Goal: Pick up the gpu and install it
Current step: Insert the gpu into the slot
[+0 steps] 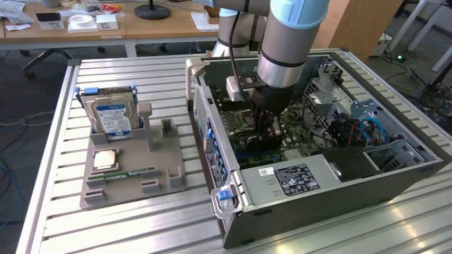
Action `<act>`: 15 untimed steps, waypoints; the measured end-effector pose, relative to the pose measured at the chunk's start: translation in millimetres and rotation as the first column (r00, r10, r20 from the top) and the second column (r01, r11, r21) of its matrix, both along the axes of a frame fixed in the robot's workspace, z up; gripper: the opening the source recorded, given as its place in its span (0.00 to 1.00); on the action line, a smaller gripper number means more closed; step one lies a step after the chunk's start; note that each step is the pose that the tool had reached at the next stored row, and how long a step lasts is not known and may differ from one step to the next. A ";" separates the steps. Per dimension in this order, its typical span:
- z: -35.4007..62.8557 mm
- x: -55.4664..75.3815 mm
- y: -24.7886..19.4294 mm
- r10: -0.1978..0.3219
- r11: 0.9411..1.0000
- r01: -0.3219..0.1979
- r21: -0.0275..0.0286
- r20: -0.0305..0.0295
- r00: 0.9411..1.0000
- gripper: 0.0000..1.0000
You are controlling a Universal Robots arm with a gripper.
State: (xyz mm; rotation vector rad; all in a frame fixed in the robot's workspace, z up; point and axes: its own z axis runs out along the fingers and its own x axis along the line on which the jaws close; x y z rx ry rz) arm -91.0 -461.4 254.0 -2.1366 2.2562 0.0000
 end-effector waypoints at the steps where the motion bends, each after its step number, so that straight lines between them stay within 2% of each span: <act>1: 0.0 0.0 0.0 0.000 1.000 0.000 0.000 0.000 1.000 0.26; 3: 0.0 -0.1 0.0 0.000 1.000 0.000 0.000 0.000 1.000 0.27; 4: 0.0 -0.1 0.0 0.000 1.000 0.000 0.000 0.000 1.000 0.33; 5: 0.0 -0.1 0.0 0.000 1.000 0.000 0.000 0.000 1.000 0.33; 6: 0.0 0.0 0.0 0.000 1.000 0.000 0.000 0.000 1.000 0.40; 8: 0.8 0.0 -0.1 0.000 1.000 0.000 0.000 0.000 1.000 0.40; 10: 6.3 0.0 0.0 0.000 1.000 0.000 0.000 0.000 1.000 0.40; 15: 27.4 0.0 0.0 0.000 1.000 0.000 0.000 0.000 1.000 0.40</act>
